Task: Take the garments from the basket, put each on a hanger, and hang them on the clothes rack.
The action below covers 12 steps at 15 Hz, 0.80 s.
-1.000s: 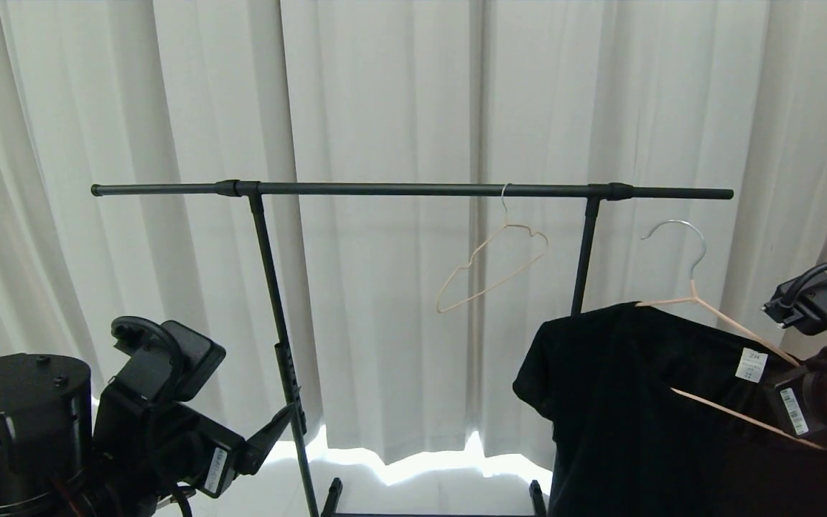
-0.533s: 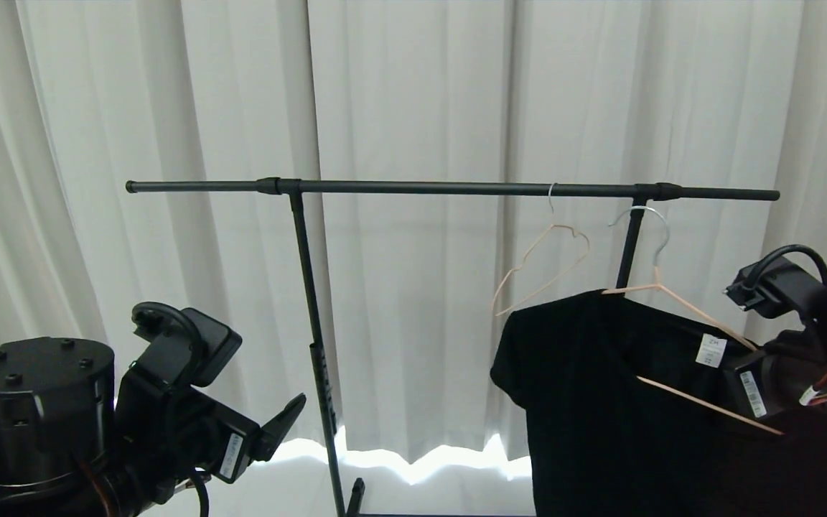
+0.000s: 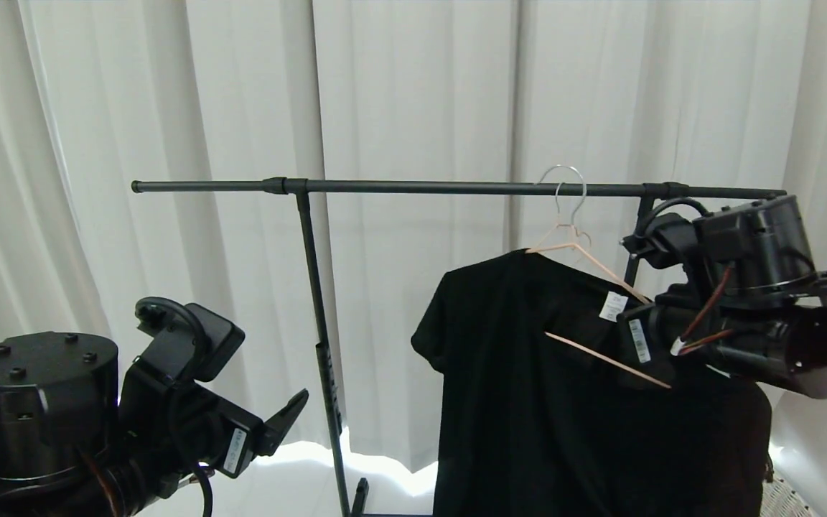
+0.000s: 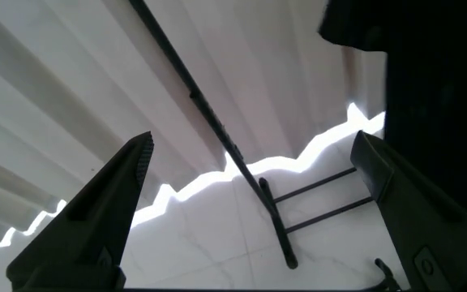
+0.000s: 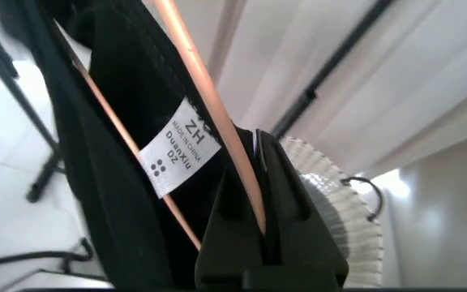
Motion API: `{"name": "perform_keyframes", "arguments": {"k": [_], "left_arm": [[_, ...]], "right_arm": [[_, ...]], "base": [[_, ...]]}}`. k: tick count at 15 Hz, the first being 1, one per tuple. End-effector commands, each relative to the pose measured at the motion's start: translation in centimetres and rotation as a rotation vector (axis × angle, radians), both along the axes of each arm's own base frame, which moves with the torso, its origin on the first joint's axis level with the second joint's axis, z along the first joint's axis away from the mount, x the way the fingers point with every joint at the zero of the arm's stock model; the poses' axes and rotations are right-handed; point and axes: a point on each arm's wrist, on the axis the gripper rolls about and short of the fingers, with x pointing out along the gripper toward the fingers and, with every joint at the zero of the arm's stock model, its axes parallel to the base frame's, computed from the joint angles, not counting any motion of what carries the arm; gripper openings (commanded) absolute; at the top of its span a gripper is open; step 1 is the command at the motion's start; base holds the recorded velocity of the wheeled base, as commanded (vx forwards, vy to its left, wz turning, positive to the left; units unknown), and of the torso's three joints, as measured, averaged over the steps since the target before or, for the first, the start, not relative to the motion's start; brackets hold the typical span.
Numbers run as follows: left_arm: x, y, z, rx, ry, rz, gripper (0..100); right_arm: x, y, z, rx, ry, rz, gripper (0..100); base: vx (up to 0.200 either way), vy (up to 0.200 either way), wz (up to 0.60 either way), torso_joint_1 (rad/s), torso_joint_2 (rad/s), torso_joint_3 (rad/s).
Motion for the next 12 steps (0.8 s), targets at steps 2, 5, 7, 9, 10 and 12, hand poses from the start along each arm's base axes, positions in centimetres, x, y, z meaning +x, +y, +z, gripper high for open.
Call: {"name": "perform_keyframes", "arguments": {"k": [2,5,7,9,10,12], "left_arm": [[0.0,0.0,0.1,-0.001,-0.004,0.001,100],[0.0,0.0,0.1,-0.001,-0.004,0.001,100],[0.1,0.0,0.2,-0.004,-0.008,0.006,100],[0.3,0.0,0.2,0.014,-0.016,0.047,100],[0.4,0.0,0.1,0.020,-0.015,0.062,100],[0.4,-0.1,0.2,0.019,-0.016,0.061,100]], "right_arm": [[1.5,4.1,0.2,-0.001,0.052,0.044,0],[2.0,5.1,0.6,-0.024,0.074,-0.019,0],[1.9,6.1,0.3,-0.016,0.088,-0.091,0],[1.4,6.4,0.2,-0.009,0.101,-0.087,0],[1.3,6.5,0.4,-0.006,0.098,-0.082,0],[1.3,6.6,0.6,0.000,0.093,-0.079,0]], "base": [[0.000,0.000,0.00,0.000,0.00,0.000],[0.000,0.000,0.00,0.000,0.00,0.000],[0.000,0.000,0.00,0.000,0.00,0.000],[0.000,0.000,0.00,0.000,0.00,0.000],[0.000,0.200,0.00,-0.002,0.00,0.007],[0.000,0.200,0.00,0.000,0.00,0.005]]}}
